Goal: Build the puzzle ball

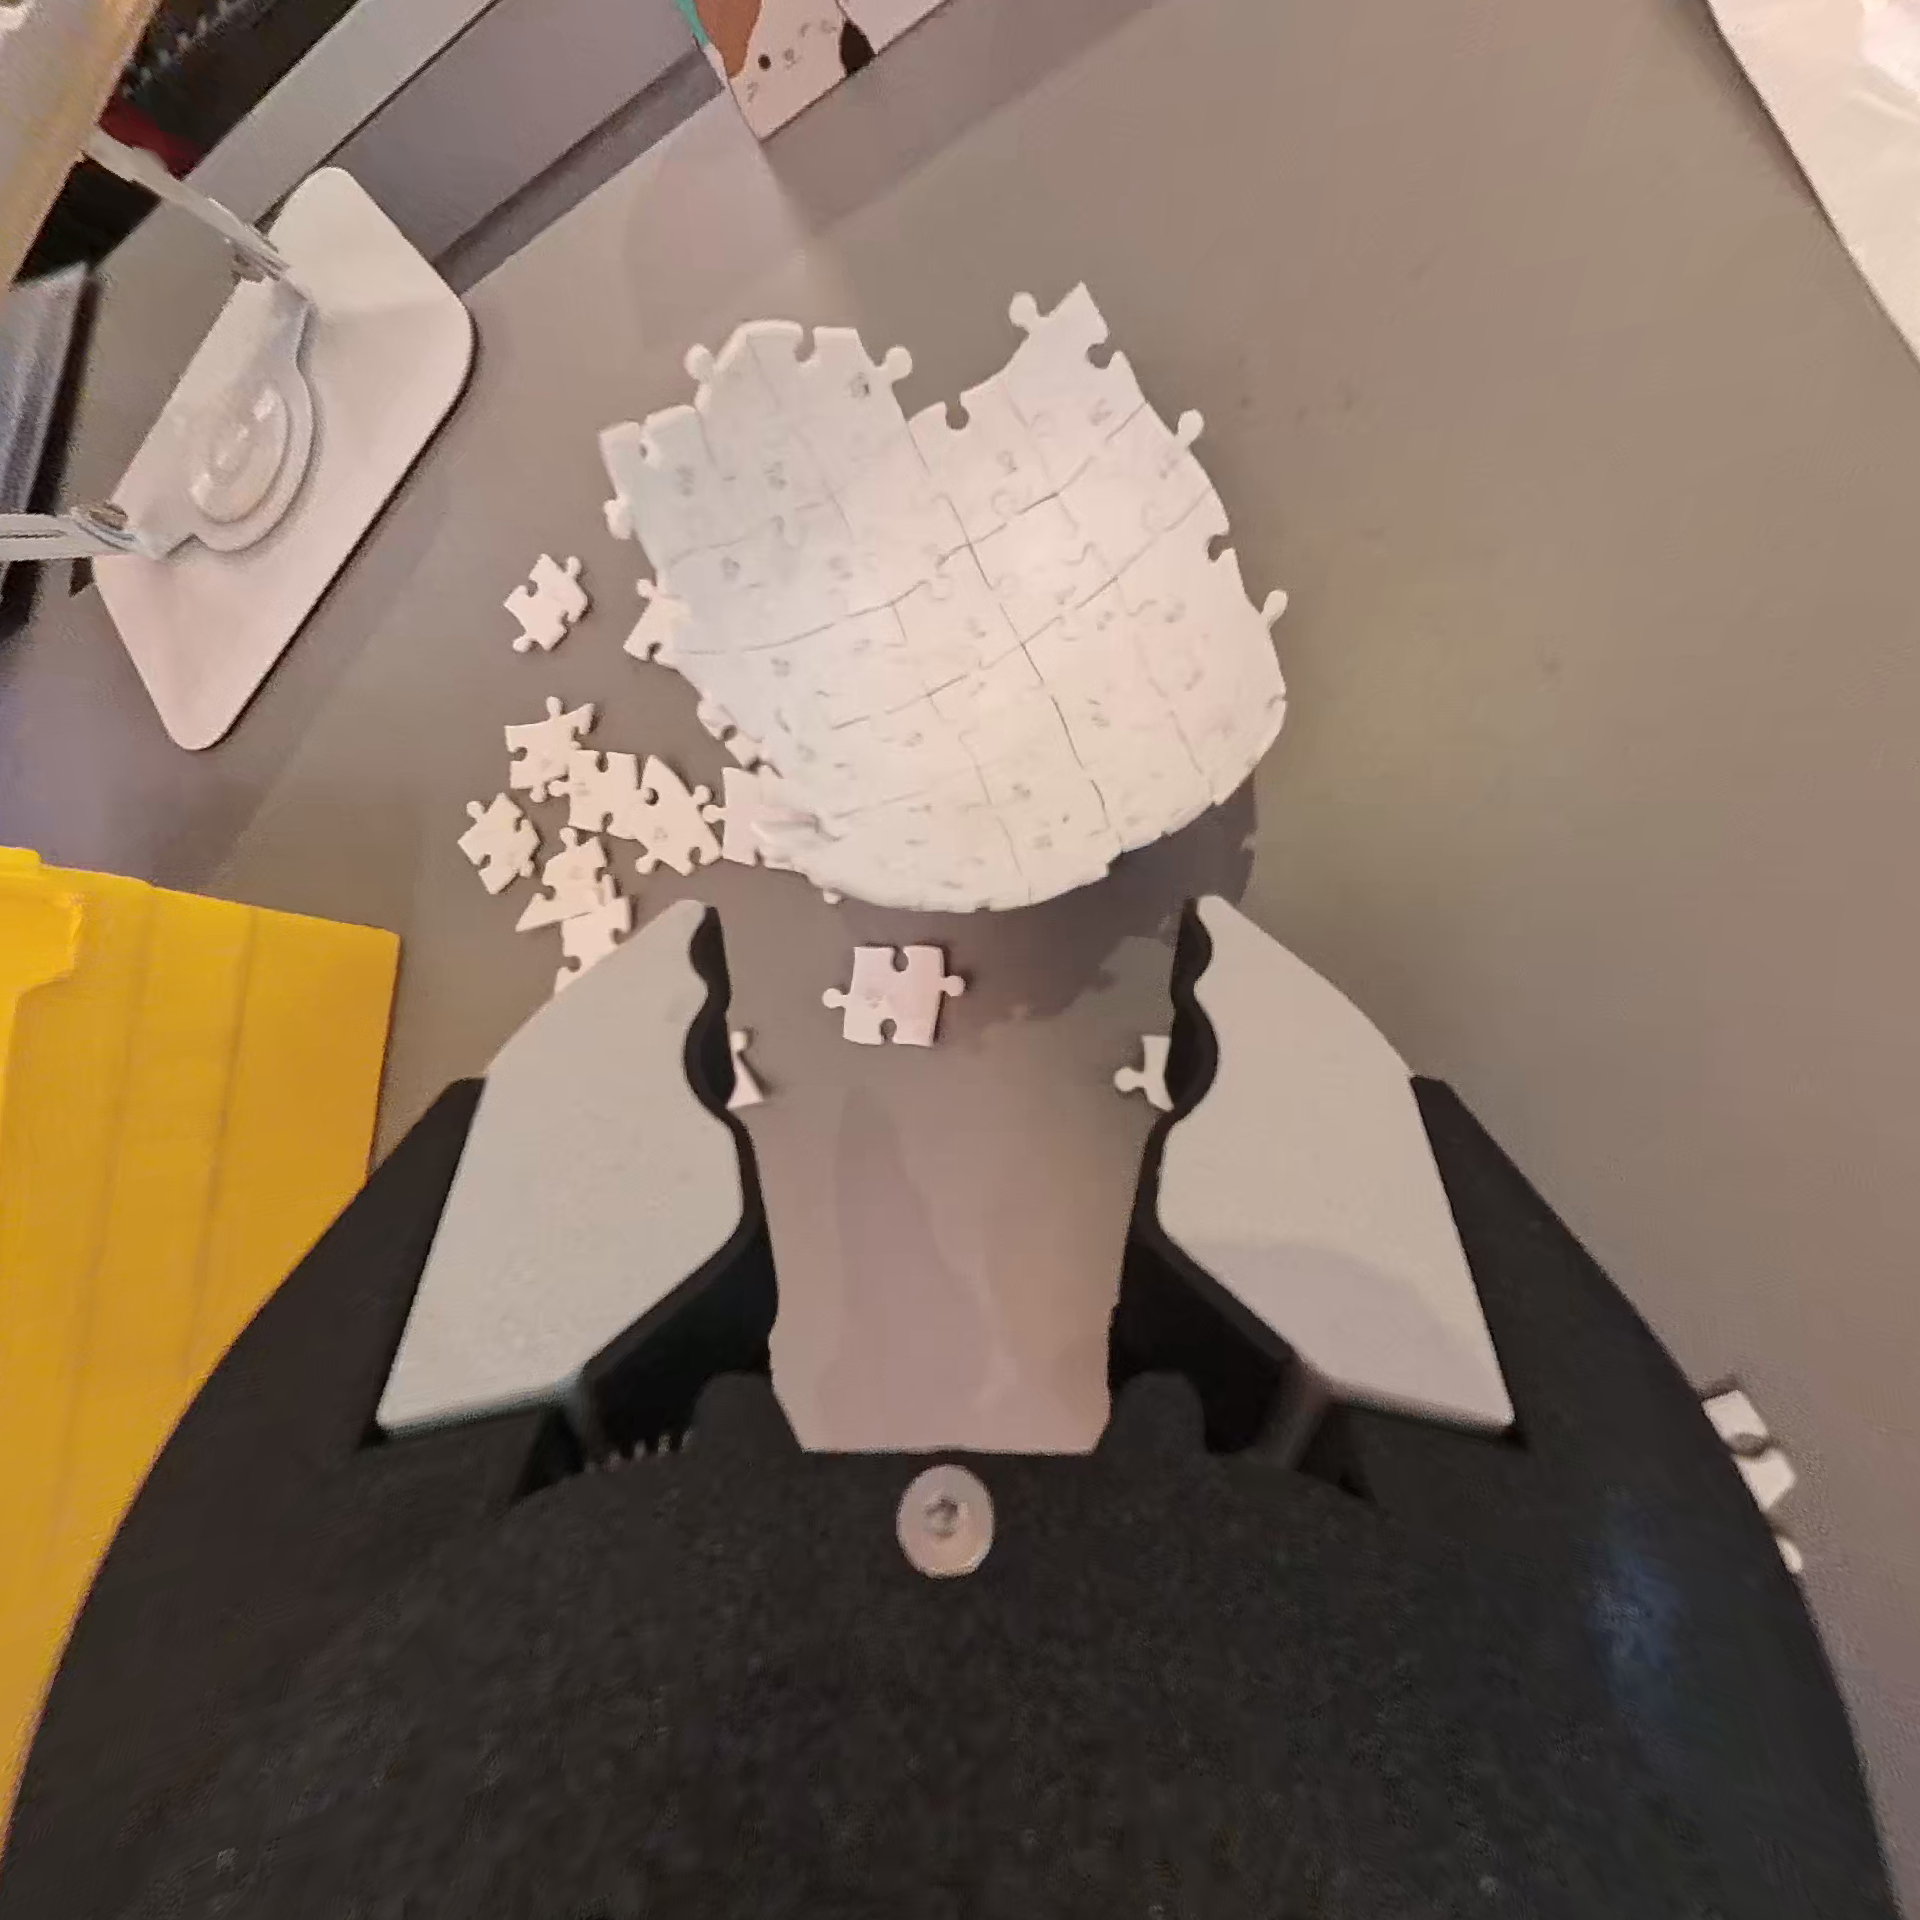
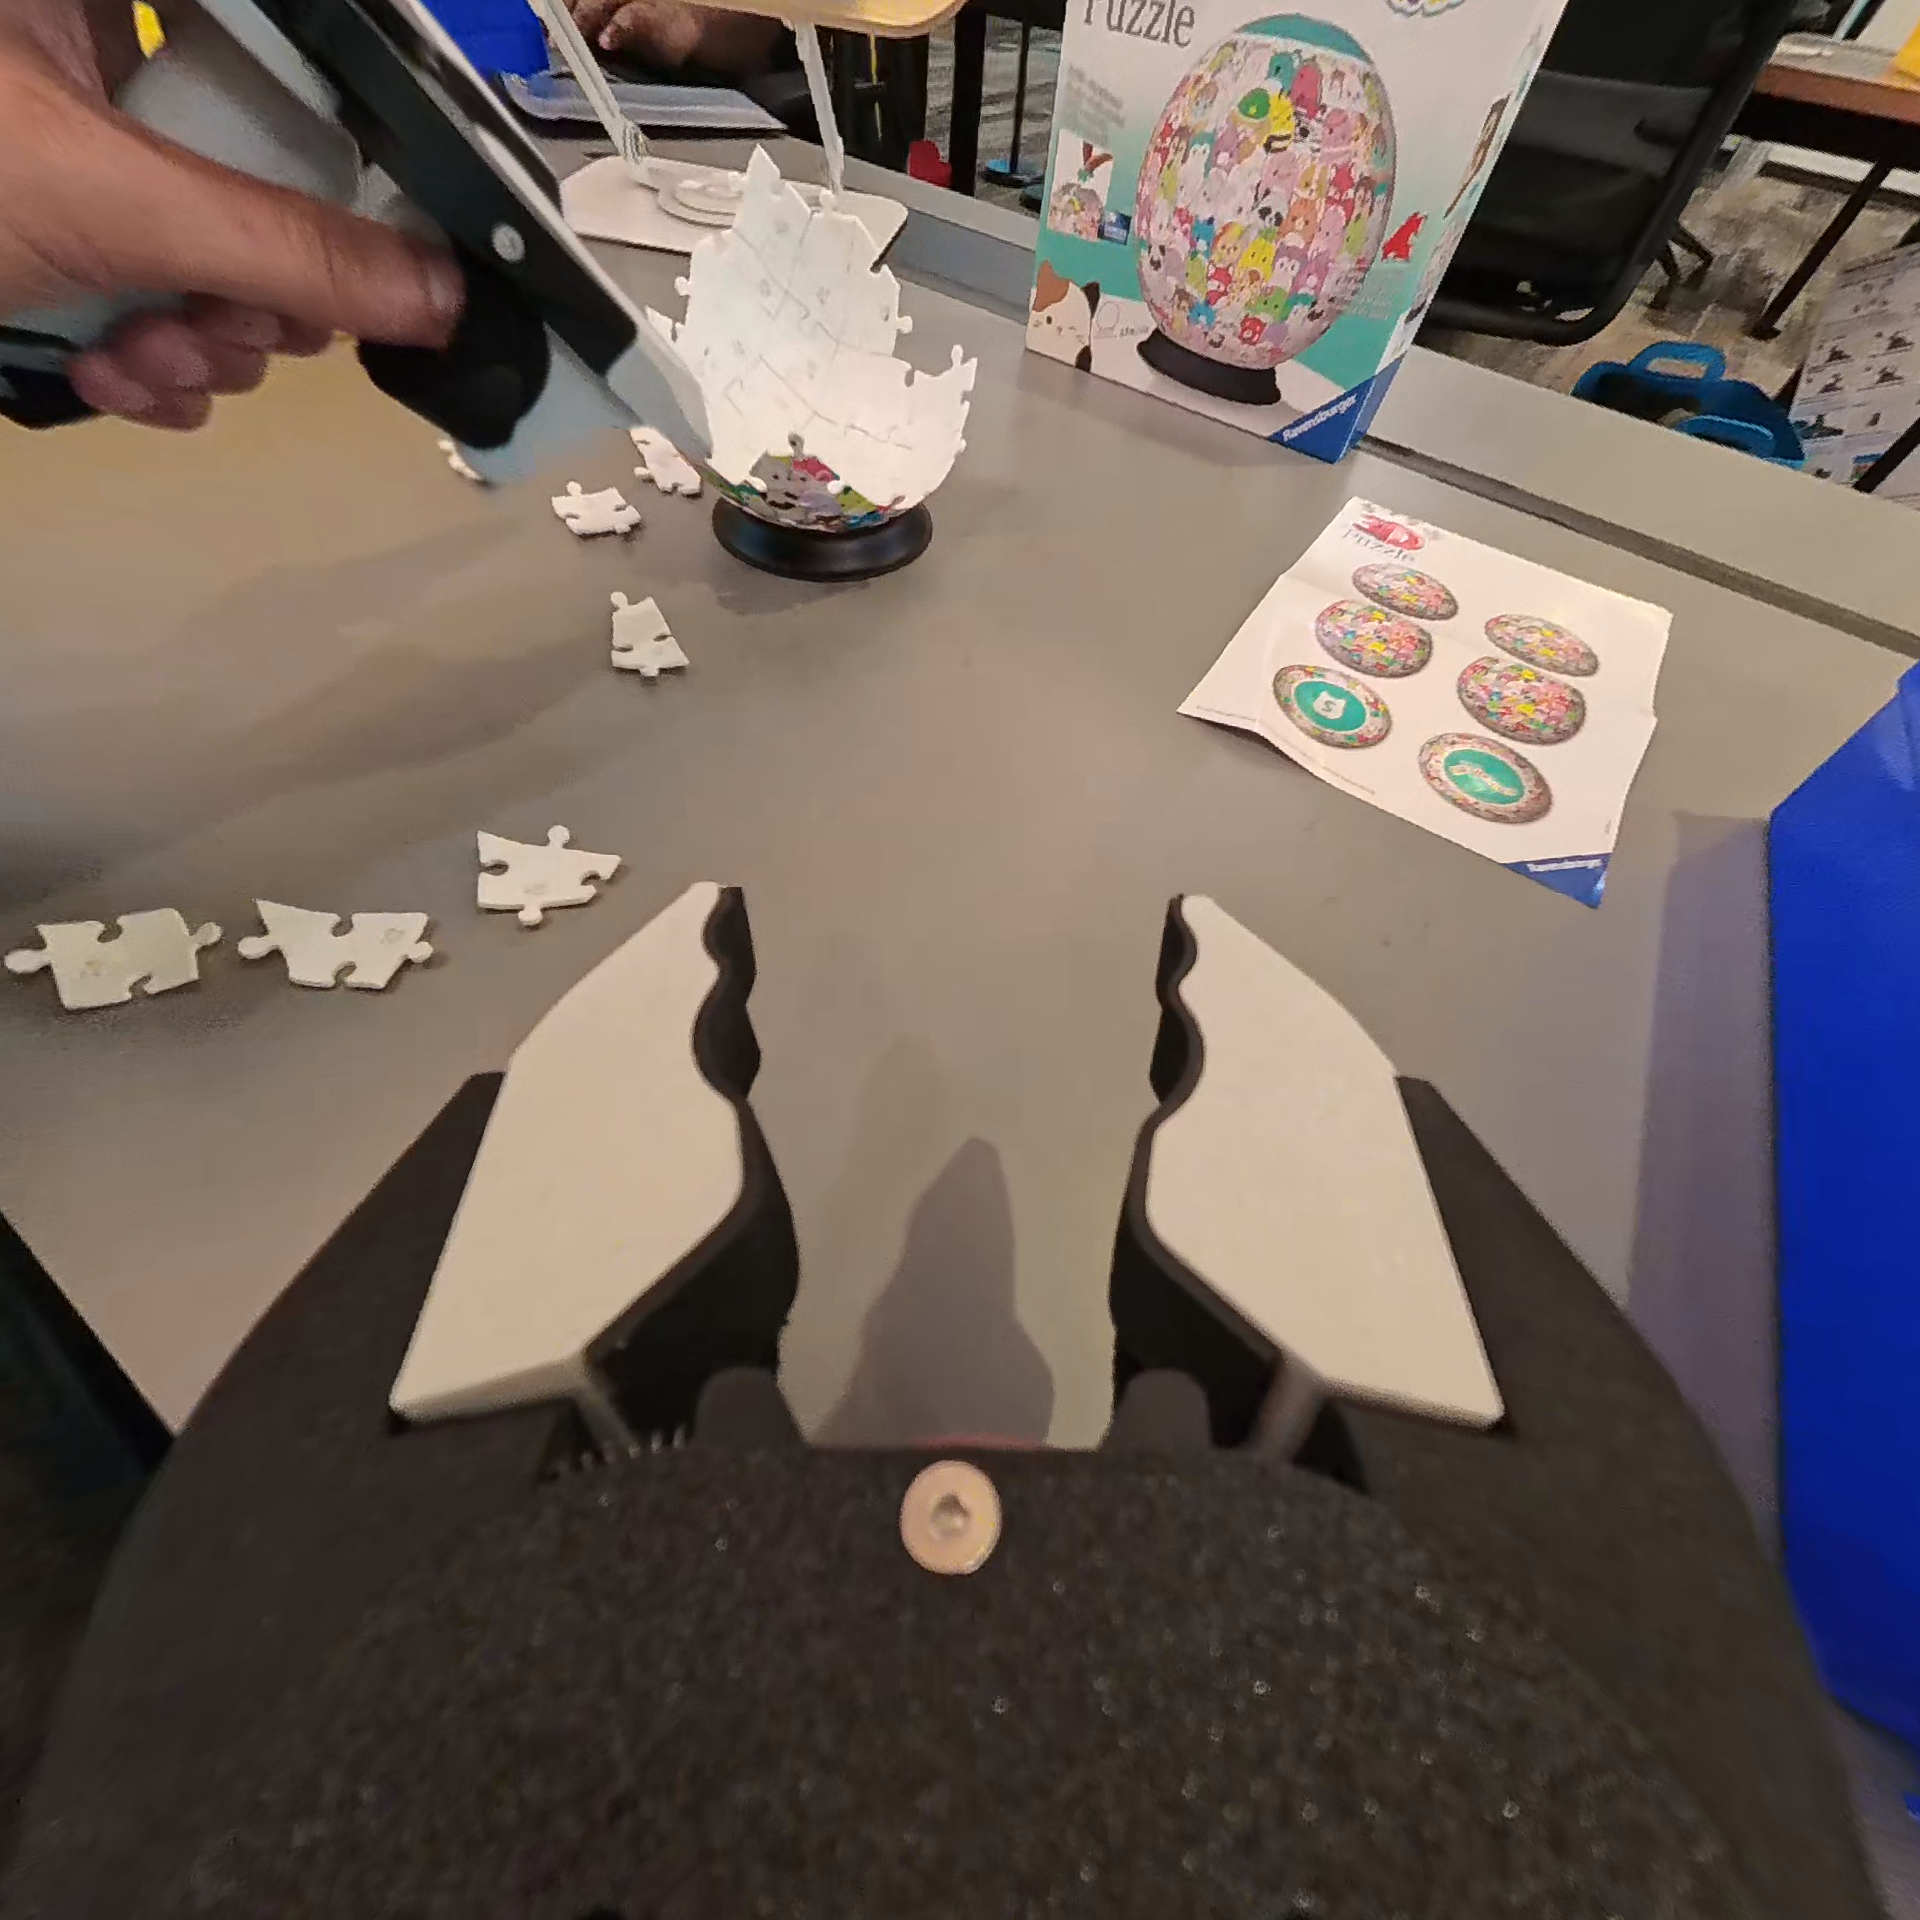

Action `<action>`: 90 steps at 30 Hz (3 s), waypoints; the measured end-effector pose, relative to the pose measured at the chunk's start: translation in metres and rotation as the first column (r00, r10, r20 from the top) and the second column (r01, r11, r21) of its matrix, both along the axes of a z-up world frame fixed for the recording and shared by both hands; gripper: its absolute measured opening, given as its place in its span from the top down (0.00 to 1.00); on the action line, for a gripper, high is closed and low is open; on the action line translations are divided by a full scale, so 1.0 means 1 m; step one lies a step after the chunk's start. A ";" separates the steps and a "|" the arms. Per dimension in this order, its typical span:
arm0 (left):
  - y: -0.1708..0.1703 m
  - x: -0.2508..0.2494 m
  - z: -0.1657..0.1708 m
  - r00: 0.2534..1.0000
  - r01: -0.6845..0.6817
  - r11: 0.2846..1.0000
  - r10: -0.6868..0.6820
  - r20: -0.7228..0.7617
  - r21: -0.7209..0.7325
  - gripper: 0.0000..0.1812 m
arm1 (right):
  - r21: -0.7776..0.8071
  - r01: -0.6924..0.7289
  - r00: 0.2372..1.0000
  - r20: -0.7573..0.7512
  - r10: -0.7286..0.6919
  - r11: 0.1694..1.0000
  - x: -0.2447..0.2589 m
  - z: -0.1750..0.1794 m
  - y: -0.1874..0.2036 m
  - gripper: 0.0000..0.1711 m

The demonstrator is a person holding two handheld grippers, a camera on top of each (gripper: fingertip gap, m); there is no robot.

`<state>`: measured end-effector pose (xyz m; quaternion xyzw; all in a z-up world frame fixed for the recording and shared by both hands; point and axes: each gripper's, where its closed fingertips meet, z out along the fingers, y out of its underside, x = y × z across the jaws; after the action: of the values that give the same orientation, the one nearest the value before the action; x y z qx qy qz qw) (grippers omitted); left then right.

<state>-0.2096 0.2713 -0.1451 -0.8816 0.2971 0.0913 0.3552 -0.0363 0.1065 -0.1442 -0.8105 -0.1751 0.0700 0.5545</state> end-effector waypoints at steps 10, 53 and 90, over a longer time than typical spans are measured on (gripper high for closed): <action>0.002 0.006 -0.004 1.000 -0.018 1.000 0.018 -0.001 0.014 0.55 | -0.009 -0.006 1.000 0.016 0.006 1.000 0.000 -0.003 0.000 0.56; -0.091 -0.070 -0.033 0.854 0.425 0.892 -0.337 0.397 -0.157 0.61 | -0.039 -0.100 0.990 0.101 0.103 0.994 -0.025 -0.012 -0.002 0.60; -0.217 0.000 -0.050 0.722 0.669 0.713 -0.555 0.412 -0.210 0.71 | -0.052 -0.138 0.975 0.166 0.145 0.989 -0.037 -0.017 -0.008 0.63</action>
<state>-0.2092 0.0545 -0.1955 -0.7805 0.5253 -0.2307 0.2482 -0.0736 0.0987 -0.1616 -0.8100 -0.2774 0.0440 0.5148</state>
